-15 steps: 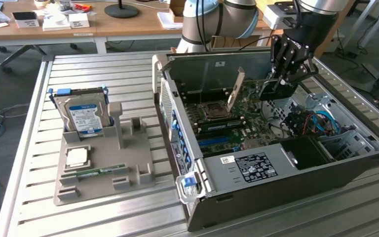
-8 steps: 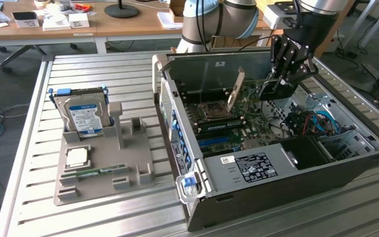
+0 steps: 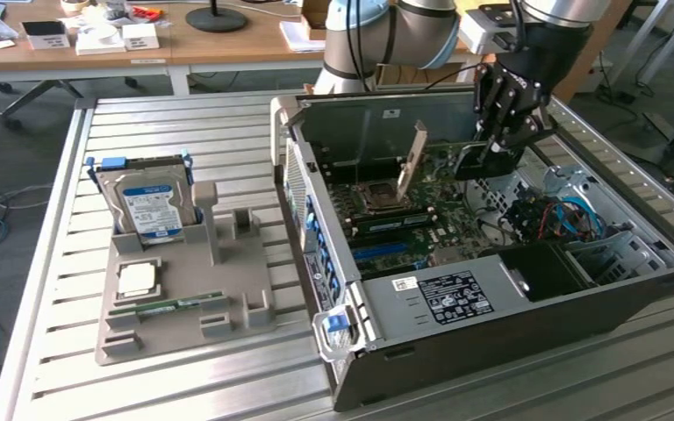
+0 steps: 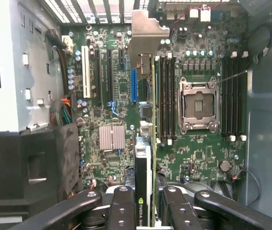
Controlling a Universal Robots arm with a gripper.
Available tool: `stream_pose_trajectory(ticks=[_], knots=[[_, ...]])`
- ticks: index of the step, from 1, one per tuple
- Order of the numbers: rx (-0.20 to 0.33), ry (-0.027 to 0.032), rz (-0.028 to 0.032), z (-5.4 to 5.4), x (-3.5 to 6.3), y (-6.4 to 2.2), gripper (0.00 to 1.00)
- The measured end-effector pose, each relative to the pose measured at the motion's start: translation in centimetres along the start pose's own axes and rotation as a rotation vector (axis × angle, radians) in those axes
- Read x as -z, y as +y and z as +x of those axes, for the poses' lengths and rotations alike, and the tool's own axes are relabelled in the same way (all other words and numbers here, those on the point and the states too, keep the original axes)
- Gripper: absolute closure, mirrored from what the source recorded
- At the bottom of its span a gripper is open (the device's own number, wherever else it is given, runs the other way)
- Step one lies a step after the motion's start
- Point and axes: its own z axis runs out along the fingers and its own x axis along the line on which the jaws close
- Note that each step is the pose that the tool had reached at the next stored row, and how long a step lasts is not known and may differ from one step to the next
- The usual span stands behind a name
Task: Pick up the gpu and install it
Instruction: 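Insert the gpu into the slot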
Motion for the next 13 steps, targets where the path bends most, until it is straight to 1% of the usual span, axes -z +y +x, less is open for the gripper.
stream_pose_trajectory(ticks=[2, 7, 13], knots=[[0.0, 0.0001, 0.0, 0.0, -0.11, 0.33, 0.73], [0.0, -0.0002, 0.0001, 0.1, -0.91, 0.87, 0.73], [0.0, -0.0001, 0.0, 0.2, -1.81, 1.27, 0.73]])
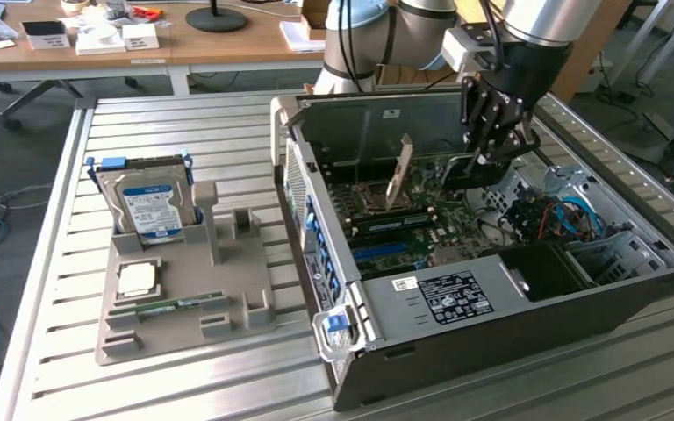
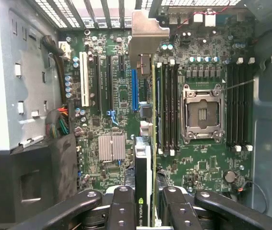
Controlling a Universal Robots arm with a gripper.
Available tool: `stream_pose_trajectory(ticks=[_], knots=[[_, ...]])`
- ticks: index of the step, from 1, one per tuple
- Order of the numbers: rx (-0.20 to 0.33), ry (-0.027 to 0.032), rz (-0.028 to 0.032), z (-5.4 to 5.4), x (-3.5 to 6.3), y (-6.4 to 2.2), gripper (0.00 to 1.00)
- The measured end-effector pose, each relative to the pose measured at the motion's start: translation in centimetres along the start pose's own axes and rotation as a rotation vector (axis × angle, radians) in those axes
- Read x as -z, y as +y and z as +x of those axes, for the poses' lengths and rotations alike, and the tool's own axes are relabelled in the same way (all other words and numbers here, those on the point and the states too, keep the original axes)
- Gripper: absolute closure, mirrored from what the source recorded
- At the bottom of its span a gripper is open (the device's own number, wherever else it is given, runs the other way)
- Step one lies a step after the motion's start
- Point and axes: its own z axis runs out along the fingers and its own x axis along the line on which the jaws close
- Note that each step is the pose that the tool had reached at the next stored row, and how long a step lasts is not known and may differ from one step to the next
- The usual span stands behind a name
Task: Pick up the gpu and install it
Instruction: 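Insert the gpu into the slot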
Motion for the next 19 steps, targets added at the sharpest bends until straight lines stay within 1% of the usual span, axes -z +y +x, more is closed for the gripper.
stream_pose_trajectory(ticks=[7, 19], knots=[[0.0, -0.0003, 0.0, 0.0, -0.11, 0.01, 0.73], [0.0, 0.0, 0.0, 0.1, -2.24, 0.6, 0.73]])
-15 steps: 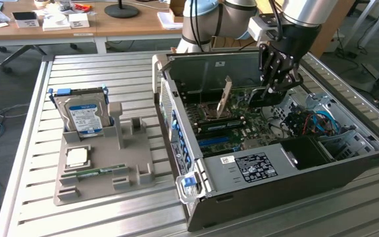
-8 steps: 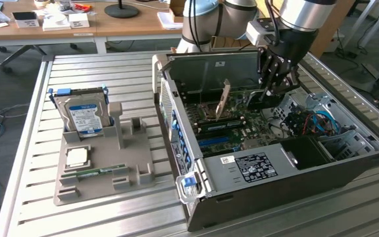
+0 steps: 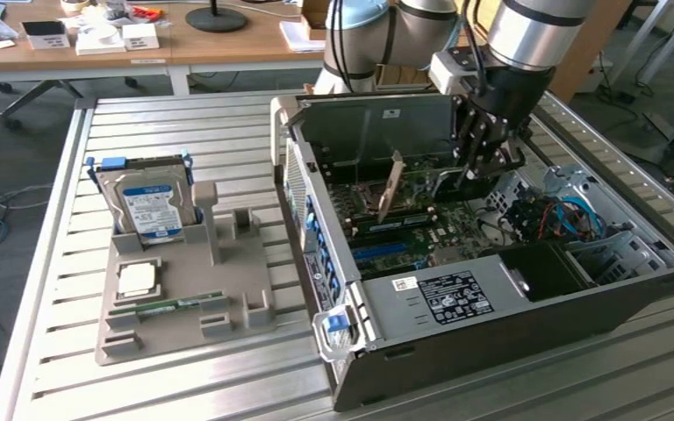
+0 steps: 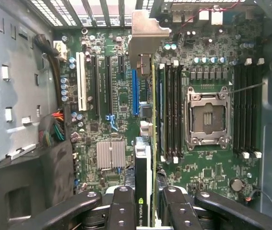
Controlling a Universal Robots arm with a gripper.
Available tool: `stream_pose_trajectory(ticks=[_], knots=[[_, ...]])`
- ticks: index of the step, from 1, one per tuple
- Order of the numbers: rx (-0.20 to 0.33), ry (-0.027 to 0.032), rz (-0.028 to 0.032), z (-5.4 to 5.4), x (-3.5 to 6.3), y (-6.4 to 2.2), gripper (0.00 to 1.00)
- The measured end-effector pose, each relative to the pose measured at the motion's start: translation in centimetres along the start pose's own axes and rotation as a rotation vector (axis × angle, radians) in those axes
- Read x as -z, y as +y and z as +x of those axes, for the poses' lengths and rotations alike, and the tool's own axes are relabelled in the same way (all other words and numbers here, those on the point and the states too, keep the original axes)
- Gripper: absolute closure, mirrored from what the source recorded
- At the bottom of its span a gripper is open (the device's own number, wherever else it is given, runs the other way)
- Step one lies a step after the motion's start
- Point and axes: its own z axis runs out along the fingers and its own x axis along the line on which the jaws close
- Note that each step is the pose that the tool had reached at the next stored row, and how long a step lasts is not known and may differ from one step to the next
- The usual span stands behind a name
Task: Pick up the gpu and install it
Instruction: 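Insert the gpu into the slot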
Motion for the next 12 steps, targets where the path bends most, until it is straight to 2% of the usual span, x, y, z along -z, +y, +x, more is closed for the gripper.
stream_pose_trajectory(ticks=[3, 7, 12], knots=[[0.0, 0.0, 0.0, 0.0, -0.53, 0.19, 0.73], [0.0, -0.0001, 0.0, 0.0, -0.66, 0.32, 0.73], [0.001, 0.0, 0.0, 0.1, -1.49, 0.64, 0.73]])
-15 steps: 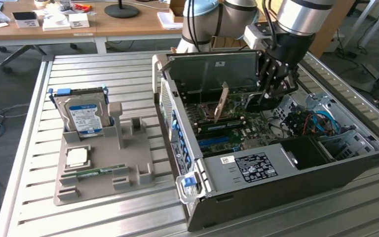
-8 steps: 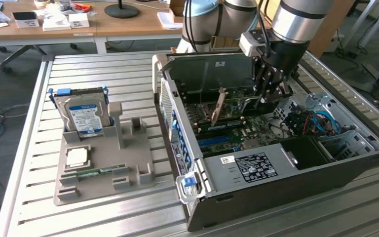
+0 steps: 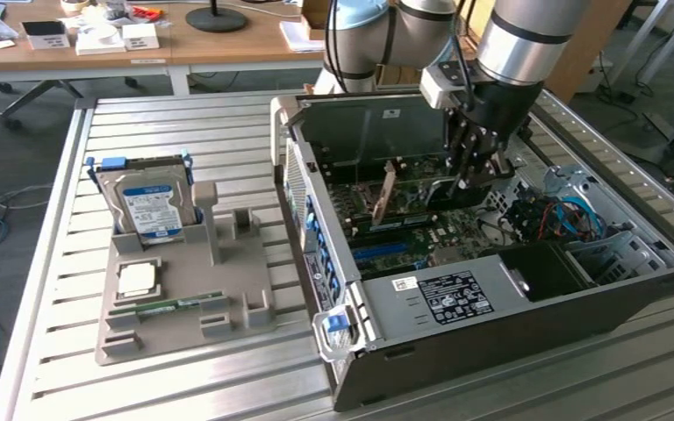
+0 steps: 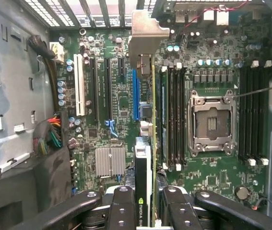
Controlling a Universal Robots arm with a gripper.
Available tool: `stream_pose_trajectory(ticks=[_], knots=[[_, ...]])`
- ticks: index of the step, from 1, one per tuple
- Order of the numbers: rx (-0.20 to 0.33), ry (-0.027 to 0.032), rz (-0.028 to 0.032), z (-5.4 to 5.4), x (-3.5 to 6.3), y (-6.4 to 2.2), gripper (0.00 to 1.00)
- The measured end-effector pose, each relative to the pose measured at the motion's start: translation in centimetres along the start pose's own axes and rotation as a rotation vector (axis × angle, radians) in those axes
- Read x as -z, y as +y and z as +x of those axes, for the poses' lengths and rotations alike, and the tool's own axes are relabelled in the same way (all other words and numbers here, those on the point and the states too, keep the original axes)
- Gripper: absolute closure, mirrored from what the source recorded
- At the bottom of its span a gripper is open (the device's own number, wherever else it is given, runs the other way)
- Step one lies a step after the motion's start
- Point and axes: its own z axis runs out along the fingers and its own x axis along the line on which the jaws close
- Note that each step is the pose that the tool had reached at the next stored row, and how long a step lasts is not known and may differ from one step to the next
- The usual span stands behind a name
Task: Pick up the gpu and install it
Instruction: 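Insert the gpu into the slot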
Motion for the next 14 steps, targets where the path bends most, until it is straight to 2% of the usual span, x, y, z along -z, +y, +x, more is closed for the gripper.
stream_pose_trajectory(ticks=[5, 14], knots=[[0.002, -0.0001, -0.0001, 0.12, -0.77, 0.28, 0.73], [0.002, -0.0003, -0.0001, 0.8, -1.11, 0.65, 0.73]])
